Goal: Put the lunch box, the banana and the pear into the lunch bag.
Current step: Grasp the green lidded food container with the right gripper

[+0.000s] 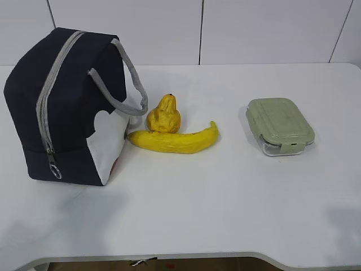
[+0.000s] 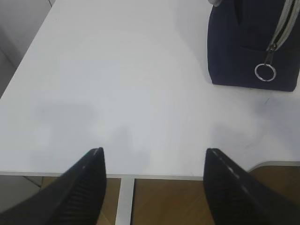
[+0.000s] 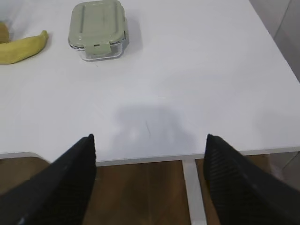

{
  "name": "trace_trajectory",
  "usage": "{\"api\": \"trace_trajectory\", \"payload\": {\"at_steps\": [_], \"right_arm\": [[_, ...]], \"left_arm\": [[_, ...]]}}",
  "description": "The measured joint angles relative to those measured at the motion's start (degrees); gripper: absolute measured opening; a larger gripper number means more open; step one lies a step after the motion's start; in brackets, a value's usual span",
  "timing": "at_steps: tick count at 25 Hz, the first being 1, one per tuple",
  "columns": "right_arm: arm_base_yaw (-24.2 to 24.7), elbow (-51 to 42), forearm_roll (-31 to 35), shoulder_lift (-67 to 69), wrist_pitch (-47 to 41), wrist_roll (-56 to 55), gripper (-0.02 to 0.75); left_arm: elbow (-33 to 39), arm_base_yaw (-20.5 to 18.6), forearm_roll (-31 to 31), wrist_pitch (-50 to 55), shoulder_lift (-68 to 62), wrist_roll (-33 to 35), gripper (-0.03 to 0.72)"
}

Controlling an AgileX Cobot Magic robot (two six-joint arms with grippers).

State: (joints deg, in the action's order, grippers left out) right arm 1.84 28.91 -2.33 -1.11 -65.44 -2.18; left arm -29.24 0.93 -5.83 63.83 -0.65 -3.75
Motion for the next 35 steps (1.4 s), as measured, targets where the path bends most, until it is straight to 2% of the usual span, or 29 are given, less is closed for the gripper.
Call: {"api": "trace_trajectory", "payload": {"at_steps": [6,13,27,35], "right_arm": [[0.0,0.1,6.1,0.0,0.0,0.0,0.583],[0.0,0.9,7.2,4.8,2.0,0.0,0.583],[0.0,6.0,6.2,32.6,10.0,0.9,0.583],[0.0,10.7,6.1,49.0,10.8,3.5,0.545]], "left_arm": [[0.0,0.0,0.0,0.0,0.0,0.0,0.463],[0.0,0.0,-0.1,0.0,0.0,0.0,0.445],[0.0,0.0,-0.1,0.0,0.0,0.0,0.443],[0.0,0.0,-0.1,0.0,0.0,0.0,0.442]]}}
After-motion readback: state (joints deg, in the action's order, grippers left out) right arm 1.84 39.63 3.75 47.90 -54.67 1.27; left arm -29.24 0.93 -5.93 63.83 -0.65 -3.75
